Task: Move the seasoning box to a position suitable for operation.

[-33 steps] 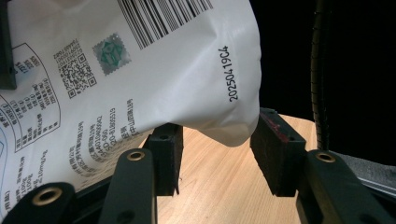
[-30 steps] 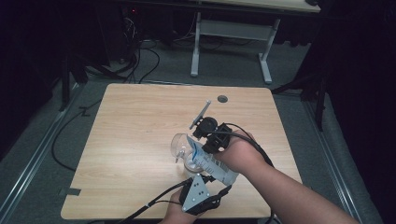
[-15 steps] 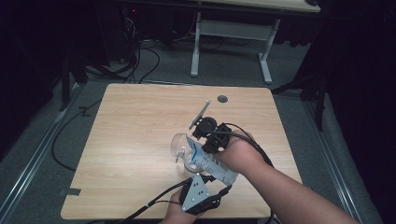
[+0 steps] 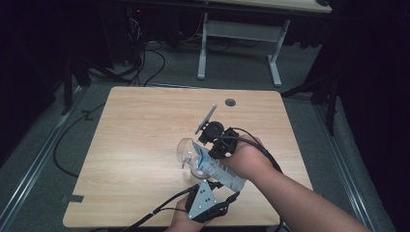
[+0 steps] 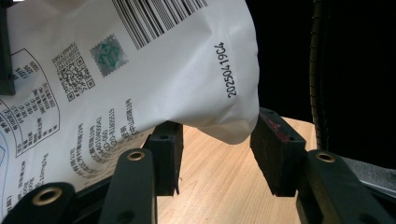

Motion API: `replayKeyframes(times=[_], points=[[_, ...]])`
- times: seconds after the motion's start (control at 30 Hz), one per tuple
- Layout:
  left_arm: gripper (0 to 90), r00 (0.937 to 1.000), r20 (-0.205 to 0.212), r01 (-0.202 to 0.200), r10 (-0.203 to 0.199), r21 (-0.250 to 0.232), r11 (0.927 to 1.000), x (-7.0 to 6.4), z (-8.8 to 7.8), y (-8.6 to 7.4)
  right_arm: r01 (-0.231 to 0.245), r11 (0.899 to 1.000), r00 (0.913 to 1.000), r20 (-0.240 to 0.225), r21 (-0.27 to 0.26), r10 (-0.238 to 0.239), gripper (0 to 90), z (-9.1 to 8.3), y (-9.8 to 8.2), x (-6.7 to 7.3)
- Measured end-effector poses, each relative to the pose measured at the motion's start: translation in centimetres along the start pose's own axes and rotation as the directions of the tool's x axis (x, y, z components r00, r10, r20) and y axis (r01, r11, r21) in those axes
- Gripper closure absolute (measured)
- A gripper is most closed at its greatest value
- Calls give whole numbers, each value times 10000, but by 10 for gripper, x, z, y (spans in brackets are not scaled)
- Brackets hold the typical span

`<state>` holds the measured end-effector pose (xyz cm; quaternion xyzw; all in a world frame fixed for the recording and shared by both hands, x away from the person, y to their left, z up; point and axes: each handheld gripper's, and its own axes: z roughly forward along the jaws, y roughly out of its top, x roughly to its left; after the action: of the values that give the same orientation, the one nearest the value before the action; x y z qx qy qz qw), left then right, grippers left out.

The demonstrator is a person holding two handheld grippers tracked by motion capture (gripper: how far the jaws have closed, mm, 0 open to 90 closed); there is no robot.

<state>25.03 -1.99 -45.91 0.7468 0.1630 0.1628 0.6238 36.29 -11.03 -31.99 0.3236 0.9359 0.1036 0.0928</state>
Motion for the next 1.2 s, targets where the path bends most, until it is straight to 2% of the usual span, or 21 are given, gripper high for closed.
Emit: replayKeyframes(times=[0.47,1.2], points=[[552,10000,0,-92,92,13,10000,0,0,-1,-13,10000,10000,62,-45,13,898,-2,-1,0],[556,9998,6,-210,210,85,9997,3,-5,-12,-60,10000,10000,37,-48,60,898,0,-2,0]])
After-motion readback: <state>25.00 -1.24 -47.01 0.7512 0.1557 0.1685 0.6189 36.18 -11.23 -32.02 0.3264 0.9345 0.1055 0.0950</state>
